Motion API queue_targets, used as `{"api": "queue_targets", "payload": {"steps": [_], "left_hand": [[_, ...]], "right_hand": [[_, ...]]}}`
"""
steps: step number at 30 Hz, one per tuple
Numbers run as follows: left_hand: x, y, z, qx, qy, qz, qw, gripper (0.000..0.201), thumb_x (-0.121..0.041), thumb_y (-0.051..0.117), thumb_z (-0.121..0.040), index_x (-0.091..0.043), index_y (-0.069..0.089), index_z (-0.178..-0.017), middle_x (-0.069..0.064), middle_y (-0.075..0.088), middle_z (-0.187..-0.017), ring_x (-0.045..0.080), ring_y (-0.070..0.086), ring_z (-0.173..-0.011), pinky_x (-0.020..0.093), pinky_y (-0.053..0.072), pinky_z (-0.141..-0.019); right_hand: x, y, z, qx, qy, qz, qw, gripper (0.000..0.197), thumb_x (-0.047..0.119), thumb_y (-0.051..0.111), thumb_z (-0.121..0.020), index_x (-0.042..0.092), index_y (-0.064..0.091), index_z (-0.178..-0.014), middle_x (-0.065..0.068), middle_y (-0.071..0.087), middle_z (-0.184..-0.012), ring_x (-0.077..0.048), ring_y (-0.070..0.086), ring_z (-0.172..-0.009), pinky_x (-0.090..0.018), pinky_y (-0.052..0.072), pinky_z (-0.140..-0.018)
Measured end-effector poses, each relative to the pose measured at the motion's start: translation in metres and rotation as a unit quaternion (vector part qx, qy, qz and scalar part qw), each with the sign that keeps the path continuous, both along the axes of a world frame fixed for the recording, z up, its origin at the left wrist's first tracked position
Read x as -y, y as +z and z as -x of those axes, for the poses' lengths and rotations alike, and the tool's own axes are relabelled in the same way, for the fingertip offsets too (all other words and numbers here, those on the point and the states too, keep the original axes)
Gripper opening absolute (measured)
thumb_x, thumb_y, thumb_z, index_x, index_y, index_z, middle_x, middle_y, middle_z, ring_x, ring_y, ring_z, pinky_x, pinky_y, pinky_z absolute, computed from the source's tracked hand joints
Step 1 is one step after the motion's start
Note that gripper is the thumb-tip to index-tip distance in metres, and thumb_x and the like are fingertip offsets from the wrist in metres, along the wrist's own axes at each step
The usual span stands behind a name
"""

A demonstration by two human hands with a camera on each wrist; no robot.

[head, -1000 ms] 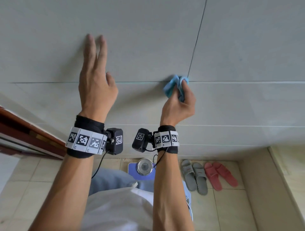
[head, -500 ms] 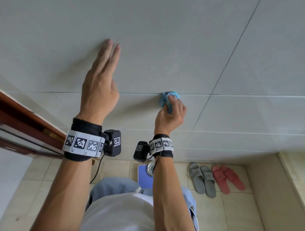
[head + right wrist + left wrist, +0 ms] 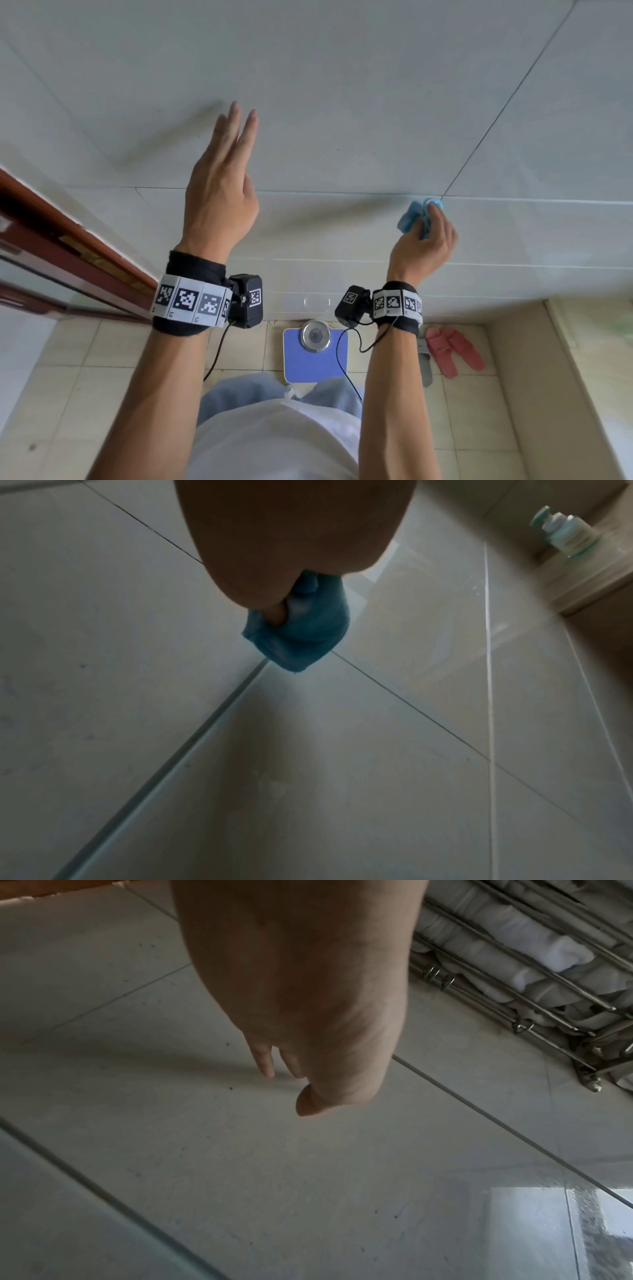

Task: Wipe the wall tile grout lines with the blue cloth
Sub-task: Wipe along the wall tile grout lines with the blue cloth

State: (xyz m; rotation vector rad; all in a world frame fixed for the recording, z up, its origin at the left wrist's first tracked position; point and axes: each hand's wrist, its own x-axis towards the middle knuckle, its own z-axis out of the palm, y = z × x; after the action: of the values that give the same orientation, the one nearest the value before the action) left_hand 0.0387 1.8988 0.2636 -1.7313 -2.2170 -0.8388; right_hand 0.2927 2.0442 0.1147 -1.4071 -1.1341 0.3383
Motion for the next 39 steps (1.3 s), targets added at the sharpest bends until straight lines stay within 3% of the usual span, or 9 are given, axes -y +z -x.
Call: {"api": "queue_targets", "payload": {"steps": [11,20,22,26,31,37,39], "left_hand": [[-0.003,0.001,-0.014,-0.013,0.026,-0.013,1.0,0.082,0.007,0.046,-0.094,-0.019,0.018,-0.167,0.001,0.007,-0.176,0.021,0.01,-0.162,0.038,0.032,-0.122],[-0.022,0.002,-0.036,-0.015,0.027,-0.029,0.999,0.083,0.007,0.046,-0.093,-0.018,0.017,-0.167,0.003,0.008,-0.176,0.024,0.009,-0.162,0.038,0.029,-0.124],[-0.027,0.002,-0.036,-0.018,0.034,-0.039,0.998,0.085,0.008,0.047,-0.092,-0.017,0.017,-0.167,0.006,0.008,-0.176,0.026,0.009,-0.162,0.037,0.026,-0.126],[-0.036,0.001,-0.032,-0.012,0.052,-0.06,0.997,0.088,0.003,0.053,-0.09,-0.011,0.013,-0.167,0.013,0.006,-0.175,0.031,0.006,-0.162,0.035,0.017,-0.129],[-0.031,-0.016,-0.016,-0.008,0.059,-0.039,0.997,0.089,0.001,0.054,-0.091,-0.01,0.009,-0.167,0.012,0.003,-0.175,0.028,0.005,-0.162,0.035,0.019,-0.129],[-0.019,-0.026,0.005,-0.021,0.065,-0.018,0.997,0.09,0.004,0.052,-0.091,-0.012,0.008,-0.168,0.008,0.003,-0.176,0.026,0.004,-0.162,0.036,0.017,-0.13],[-0.018,-0.027,0.008,-0.031,0.063,-0.02,0.997,0.089,0.005,0.051,-0.091,-0.013,0.009,-0.168,0.007,0.004,-0.176,0.026,0.004,-0.162,0.038,0.018,-0.13]], "right_hand": [[-0.023,0.006,0.0,0.008,0.025,0.04,0.999,0.034,0.008,0.059,-0.101,0.014,0.069,-0.133,-0.001,0.066,-0.137,-0.021,0.052,-0.128,-0.033,0.048,-0.104],[-0.025,-0.006,-0.002,0.016,0.068,0.022,0.997,0.036,0.0,0.053,-0.099,0.013,0.075,-0.124,-0.001,0.064,-0.134,-0.027,0.05,-0.122,-0.039,0.049,-0.099],[-0.025,-0.01,-0.005,0.027,0.071,-0.002,0.997,0.035,-0.001,0.054,-0.099,0.012,0.076,-0.123,-0.002,0.065,-0.133,-0.028,0.051,-0.121,-0.035,0.049,-0.098],[-0.025,-0.019,0.004,0.038,0.049,-0.026,0.998,0.033,0.001,0.054,-0.101,0.012,0.075,-0.124,-0.003,0.066,-0.133,-0.027,0.052,-0.12,-0.019,0.044,-0.098],[-0.023,-0.024,0.022,0.008,0.021,-0.024,0.999,0.036,0.005,0.052,-0.1,0.013,0.073,-0.128,-0.003,0.064,-0.136,-0.027,0.052,-0.119,-0.023,0.046,-0.095],[-0.027,-0.031,0.039,-0.048,-0.019,-0.036,0.998,0.031,0.005,0.059,-0.101,0.009,0.072,-0.128,-0.006,0.064,-0.137,-0.027,0.054,-0.118,-0.014,0.045,-0.095],[-0.031,-0.032,0.044,-0.062,-0.037,-0.04,0.997,0.029,0.008,0.059,-0.102,0.01,0.073,-0.127,-0.006,0.065,-0.136,-0.027,0.054,-0.117,-0.019,0.048,-0.093]]}}
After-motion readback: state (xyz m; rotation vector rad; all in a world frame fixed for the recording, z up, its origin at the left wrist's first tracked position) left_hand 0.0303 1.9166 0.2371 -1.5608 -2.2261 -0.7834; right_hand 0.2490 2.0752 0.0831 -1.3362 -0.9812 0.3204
